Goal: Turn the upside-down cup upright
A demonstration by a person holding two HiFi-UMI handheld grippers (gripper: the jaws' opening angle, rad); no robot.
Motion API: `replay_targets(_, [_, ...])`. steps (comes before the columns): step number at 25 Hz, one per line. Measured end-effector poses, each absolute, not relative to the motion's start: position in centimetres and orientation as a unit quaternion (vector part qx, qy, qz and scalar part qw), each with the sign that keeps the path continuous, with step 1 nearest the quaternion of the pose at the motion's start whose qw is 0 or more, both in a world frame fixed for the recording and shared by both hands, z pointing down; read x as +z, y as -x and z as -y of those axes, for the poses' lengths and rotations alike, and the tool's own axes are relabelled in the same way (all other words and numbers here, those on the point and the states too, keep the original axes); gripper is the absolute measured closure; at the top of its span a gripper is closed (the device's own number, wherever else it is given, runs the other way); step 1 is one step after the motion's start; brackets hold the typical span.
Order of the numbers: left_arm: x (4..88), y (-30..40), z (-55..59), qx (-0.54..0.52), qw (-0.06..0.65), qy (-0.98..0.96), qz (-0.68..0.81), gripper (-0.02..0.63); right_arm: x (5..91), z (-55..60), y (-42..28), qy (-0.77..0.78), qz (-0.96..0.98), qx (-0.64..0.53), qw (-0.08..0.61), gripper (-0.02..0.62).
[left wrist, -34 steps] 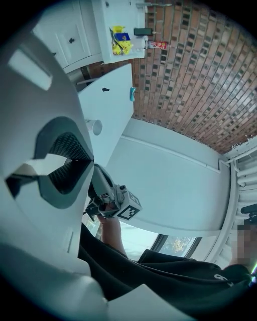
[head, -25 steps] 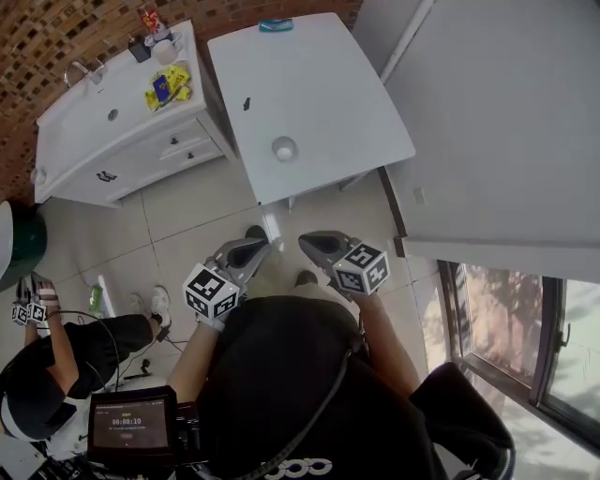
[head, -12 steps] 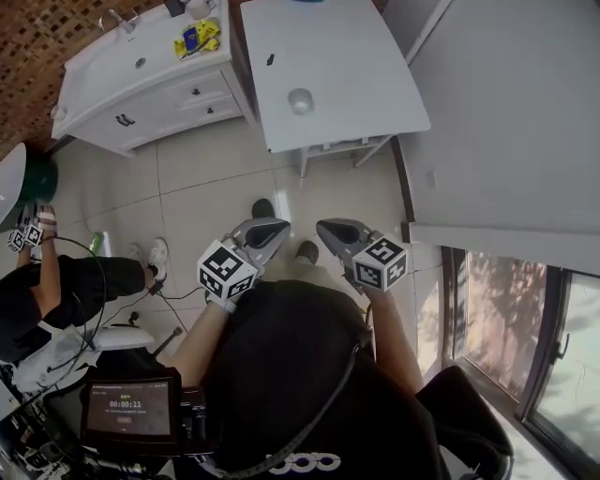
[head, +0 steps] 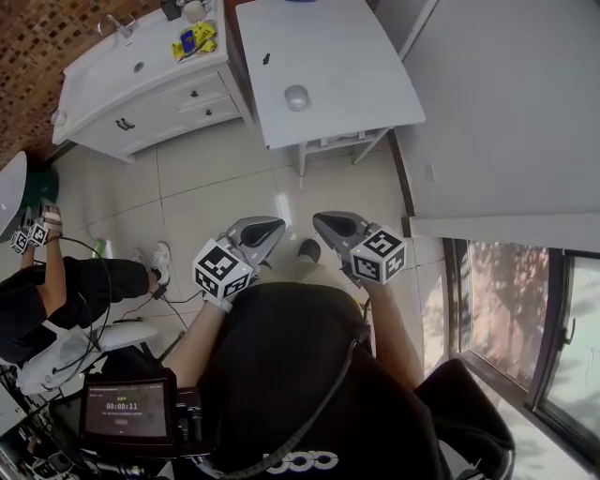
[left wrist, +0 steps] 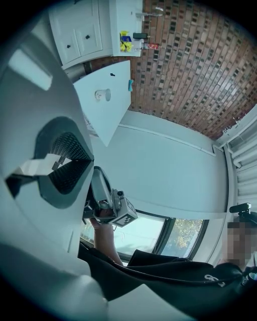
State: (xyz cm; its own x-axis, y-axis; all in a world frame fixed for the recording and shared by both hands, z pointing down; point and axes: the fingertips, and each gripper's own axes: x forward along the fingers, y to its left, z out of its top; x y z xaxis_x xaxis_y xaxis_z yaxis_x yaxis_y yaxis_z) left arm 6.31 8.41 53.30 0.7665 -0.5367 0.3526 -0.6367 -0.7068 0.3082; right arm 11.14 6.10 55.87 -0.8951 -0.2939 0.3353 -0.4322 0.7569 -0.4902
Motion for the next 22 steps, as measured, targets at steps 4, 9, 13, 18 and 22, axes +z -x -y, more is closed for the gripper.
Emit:
replay_targets(4, [52.7,-5.7,-9.6,0.113,0.210,-0.918,0.316,0.591,55.0,-6.8,-10.9,-0.211,0.927,0.290,0.112,0.603])
replay_targets(9, [51.6,-3.5,-13.0,0.102,0.217,-0.922,0.305,0.591,53.3,-9.8,-8.3,-0.221,0.925,0.289,0.114,0.603])
replay_targets(13, [51.9,-1.5,-15.1,0.093,0.222,-0.921,0.306,0.591,53.2,-12.1,-5.9,-0.219,0.925,0.284,0.123,0.603])
replay_targets(18, [51.9,0.5,-18.3,0.085,0.224,-0.923,0.299,0.591,53.0,-15.9,-4.1,-0.230,0.922,0.286,0.125,0.603])
replay_targets(22, [52.2,1.9,-21.0,0.080,0.230,-0.926,0.290,0.591,53.2,-19.1,-2.9,-0.243,0.917,0.290,0.129,0.603])
